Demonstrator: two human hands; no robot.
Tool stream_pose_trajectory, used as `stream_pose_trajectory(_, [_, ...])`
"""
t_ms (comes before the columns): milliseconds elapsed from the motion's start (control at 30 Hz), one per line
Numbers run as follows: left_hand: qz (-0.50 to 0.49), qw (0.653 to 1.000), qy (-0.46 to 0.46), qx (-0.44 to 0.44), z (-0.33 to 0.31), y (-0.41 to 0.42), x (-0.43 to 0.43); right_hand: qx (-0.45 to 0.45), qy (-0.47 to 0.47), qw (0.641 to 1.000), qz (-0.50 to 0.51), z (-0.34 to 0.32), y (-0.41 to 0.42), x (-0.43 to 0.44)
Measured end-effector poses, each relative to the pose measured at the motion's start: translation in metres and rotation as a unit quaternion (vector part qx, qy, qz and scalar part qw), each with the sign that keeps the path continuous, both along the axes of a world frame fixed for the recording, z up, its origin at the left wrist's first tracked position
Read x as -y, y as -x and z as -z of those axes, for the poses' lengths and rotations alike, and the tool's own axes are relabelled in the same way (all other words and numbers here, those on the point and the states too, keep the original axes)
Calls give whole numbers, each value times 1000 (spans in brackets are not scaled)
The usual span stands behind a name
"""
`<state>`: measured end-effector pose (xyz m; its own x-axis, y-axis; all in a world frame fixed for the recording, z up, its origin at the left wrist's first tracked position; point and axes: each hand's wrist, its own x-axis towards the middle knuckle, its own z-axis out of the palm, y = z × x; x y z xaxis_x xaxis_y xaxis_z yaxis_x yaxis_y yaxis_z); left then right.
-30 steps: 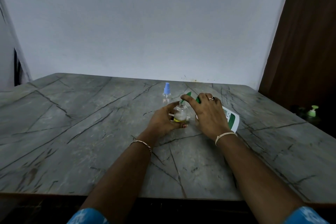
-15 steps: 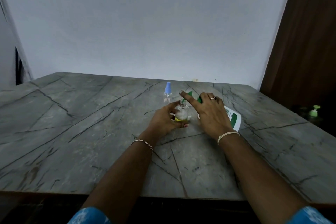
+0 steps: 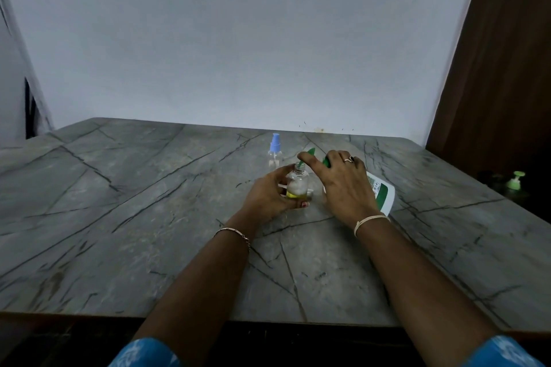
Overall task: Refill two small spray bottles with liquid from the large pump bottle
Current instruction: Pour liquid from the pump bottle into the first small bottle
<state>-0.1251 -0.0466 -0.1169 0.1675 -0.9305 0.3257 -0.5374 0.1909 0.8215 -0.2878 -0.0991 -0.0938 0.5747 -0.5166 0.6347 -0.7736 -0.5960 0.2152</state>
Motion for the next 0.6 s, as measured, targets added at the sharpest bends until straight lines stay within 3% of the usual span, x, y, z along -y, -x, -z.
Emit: stream_pose_trajectory(600, [-12,1000,-1,20,-1,0,-2,-1,9,1000,3,2,1,0])
